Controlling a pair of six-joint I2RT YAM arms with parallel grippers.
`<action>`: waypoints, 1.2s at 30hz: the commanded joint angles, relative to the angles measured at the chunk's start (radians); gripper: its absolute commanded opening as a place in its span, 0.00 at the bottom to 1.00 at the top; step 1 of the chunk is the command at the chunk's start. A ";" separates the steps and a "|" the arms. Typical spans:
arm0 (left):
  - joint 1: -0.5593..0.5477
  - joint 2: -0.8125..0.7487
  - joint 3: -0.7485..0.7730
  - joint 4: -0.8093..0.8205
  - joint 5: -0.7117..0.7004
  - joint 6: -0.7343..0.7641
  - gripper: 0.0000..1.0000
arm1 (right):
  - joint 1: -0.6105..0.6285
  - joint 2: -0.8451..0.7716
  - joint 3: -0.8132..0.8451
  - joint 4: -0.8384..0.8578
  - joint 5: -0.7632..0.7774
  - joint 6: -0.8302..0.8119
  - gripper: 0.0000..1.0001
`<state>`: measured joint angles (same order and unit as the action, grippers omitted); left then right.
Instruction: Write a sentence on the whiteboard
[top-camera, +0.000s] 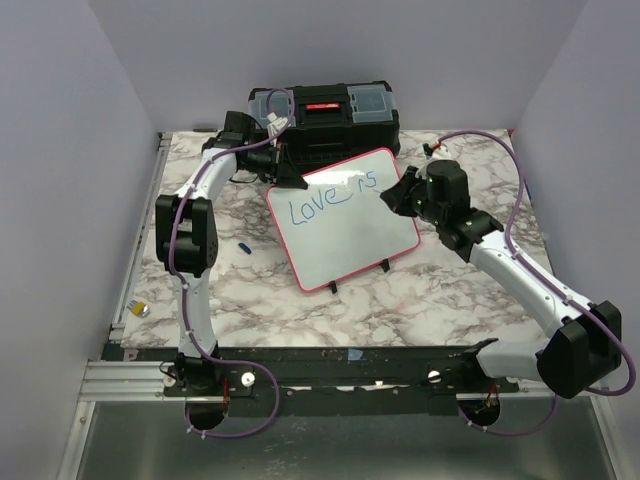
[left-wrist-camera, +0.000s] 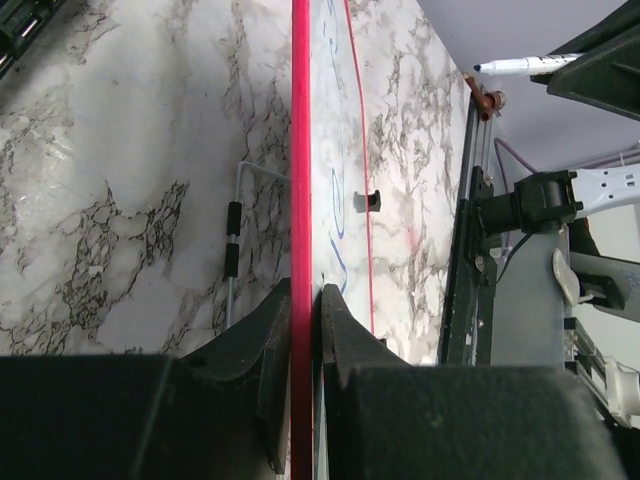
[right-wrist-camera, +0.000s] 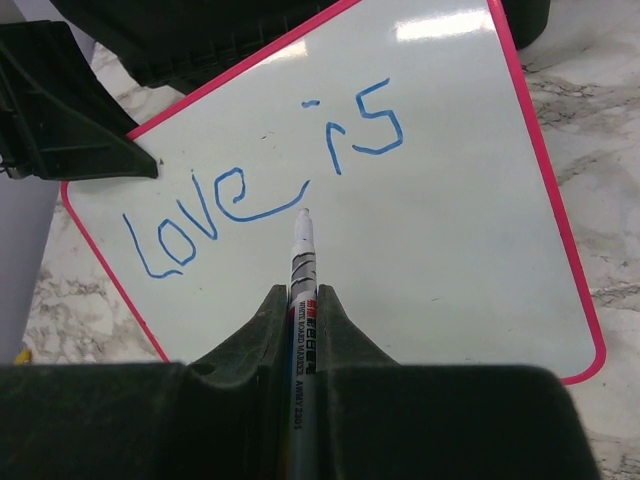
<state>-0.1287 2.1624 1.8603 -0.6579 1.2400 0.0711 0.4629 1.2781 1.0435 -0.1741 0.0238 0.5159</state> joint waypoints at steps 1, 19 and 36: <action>-0.009 -0.054 -0.026 0.030 -0.022 0.075 0.00 | 0.000 0.003 0.029 -0.021 -0.077 -0.013 0.01; -0.008 -0.146 -0.161 0.198 -0.058 0.005 0.00 | 0.188 0.004 -0.031 -0.020 0.000 -0.082 0.01; 0.009 -0.174 -0.224 0.285 -0.108 -0.061 0.00 | 0.453 0.077 -0.117 0.150 0.126 -0.057 0.01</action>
<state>-0.1211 2.0075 1.6367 -0.4484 1.1847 -0.0372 0.8780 1.3399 0.9459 -0.1074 0.1024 0.4534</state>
